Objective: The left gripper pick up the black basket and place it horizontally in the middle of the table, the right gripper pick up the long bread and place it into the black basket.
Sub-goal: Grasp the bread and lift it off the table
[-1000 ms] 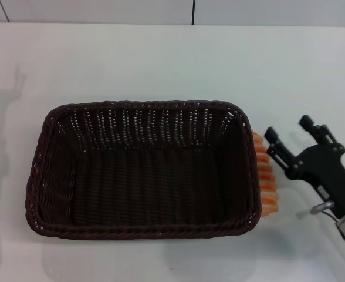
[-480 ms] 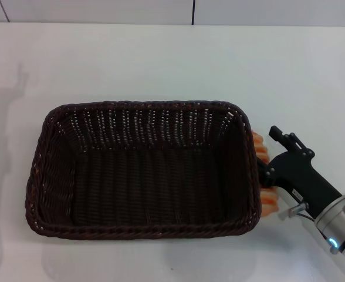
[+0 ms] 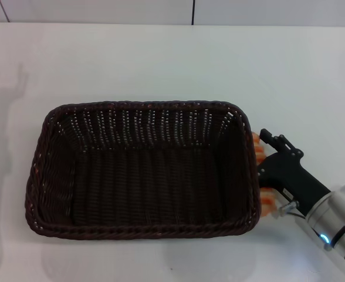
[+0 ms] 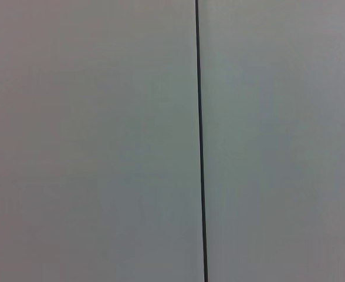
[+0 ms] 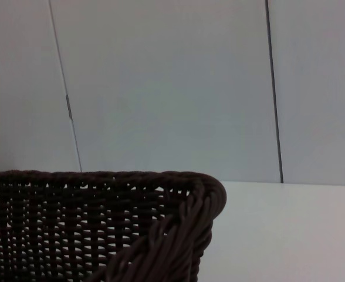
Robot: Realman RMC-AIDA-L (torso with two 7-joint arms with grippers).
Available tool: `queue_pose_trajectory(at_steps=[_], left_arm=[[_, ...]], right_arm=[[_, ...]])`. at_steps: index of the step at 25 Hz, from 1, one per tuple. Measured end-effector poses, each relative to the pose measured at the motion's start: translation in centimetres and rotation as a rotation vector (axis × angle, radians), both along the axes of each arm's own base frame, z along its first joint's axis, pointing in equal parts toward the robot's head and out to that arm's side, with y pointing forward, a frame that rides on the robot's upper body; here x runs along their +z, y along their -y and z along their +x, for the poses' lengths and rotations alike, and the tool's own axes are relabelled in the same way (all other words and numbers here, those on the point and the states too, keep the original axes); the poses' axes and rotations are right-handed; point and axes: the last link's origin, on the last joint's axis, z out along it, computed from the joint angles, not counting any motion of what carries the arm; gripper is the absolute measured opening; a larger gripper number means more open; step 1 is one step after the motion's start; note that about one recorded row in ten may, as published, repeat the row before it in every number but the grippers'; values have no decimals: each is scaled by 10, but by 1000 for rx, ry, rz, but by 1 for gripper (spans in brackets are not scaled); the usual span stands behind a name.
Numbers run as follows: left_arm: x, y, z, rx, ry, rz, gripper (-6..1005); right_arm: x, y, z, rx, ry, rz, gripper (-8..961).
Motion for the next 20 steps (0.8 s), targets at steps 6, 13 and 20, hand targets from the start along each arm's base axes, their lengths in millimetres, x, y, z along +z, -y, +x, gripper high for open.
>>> queue_pose_trajectory(at_steps=[6, 13, 20], left_arm=[[-2, -1, 3, -10, -2, -7, 808], [-3, -1, 4, -17, -4, -12, 807], [-3, 2, 3, -17, -5, -11, 807]], right_arm=[[-4, -1, 4, -43, 5, -24, 752], [2, 0, 5, -48, -16, 6, 652], [43, 17, 13, -57, -159, 271, 575]])
